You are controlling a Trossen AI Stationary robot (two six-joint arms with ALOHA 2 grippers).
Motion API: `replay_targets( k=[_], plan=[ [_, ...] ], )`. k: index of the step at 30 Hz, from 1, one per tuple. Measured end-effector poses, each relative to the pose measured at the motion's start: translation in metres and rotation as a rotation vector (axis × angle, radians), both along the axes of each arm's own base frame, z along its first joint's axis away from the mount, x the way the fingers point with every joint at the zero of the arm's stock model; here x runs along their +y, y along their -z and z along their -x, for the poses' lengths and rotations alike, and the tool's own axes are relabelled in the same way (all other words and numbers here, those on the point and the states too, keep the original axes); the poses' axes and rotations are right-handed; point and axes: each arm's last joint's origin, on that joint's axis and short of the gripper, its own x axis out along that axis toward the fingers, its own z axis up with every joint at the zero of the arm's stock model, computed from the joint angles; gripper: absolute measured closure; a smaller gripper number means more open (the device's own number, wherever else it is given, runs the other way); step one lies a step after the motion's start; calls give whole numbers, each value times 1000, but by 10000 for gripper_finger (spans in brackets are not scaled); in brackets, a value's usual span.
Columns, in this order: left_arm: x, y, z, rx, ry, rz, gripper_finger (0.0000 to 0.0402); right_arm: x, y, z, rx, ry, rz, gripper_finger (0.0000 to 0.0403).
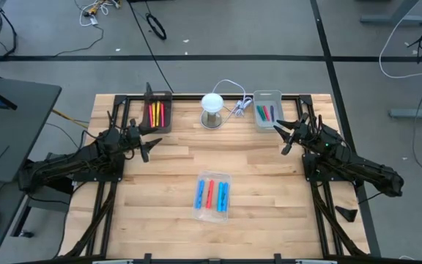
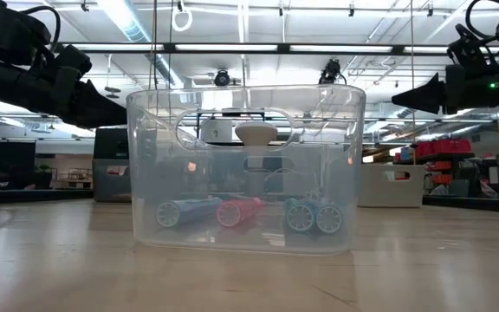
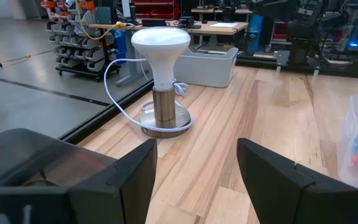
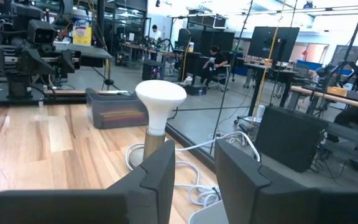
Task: Pick & Place Markers
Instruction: Return to Home Position
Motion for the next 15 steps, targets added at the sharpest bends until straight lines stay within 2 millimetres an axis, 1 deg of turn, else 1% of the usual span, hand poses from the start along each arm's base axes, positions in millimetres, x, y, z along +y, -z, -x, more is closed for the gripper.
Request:
replay_targets(
  k=[15],
  plan=[
    [0, 0, 0, 0, 0, 0, 172, 0, 0, 0, 0, 0, 0, 289]
  ],
)
